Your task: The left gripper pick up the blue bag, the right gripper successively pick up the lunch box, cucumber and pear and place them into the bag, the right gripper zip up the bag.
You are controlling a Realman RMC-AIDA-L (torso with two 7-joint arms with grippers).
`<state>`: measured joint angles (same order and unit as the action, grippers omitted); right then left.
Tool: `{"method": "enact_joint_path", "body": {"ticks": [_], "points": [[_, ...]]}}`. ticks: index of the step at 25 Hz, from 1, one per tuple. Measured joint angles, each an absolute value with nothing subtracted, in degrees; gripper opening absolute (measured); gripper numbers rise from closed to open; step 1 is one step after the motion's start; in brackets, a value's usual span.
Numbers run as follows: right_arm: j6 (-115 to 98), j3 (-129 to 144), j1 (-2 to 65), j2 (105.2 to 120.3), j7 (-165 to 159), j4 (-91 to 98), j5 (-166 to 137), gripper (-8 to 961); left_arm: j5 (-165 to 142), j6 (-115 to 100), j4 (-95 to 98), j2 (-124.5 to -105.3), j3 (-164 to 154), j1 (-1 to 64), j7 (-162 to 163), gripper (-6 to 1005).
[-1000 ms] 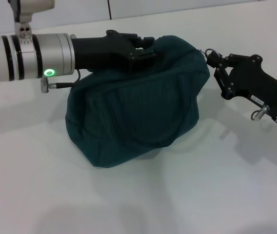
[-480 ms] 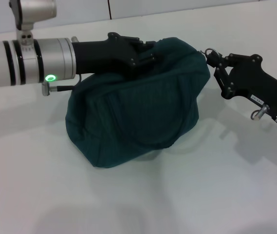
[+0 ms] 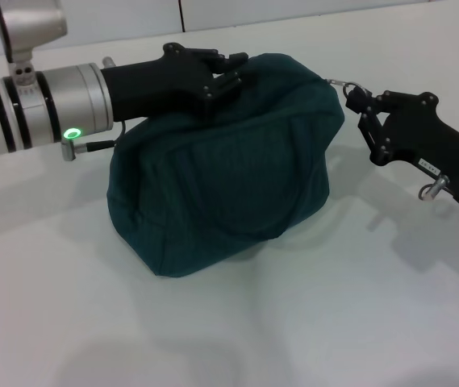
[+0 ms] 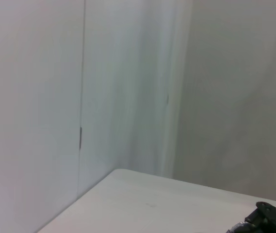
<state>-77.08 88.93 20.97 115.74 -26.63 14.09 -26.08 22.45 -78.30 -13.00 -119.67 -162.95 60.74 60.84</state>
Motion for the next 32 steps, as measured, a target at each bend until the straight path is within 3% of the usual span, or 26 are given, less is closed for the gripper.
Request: {"method": "enact_joint_path", "body": {"ticks": [16, 28, 32], "points": [[-73.61, 88.86, 20.78, 115.61, -28.08, 13.46, -25.33, 12, 22.14, -78.58, -13.0, -119.54, -163.04, 60.16, 59.61, 68], [-71.03, 89.09, 20.88, 115.36, -31.86, 13.69, -24.72, 12, 22.64, -79.22, -12.54, -119.54, -163.0, 59.89, 59.72, 94], [-71.07, 89.2, 21.41, 115.28, -35.23, 13.78, -24.93, 65, 26.75, -79.37, -9.8, -119.62, -162.91, 57.05, 56.35, 102]]}}
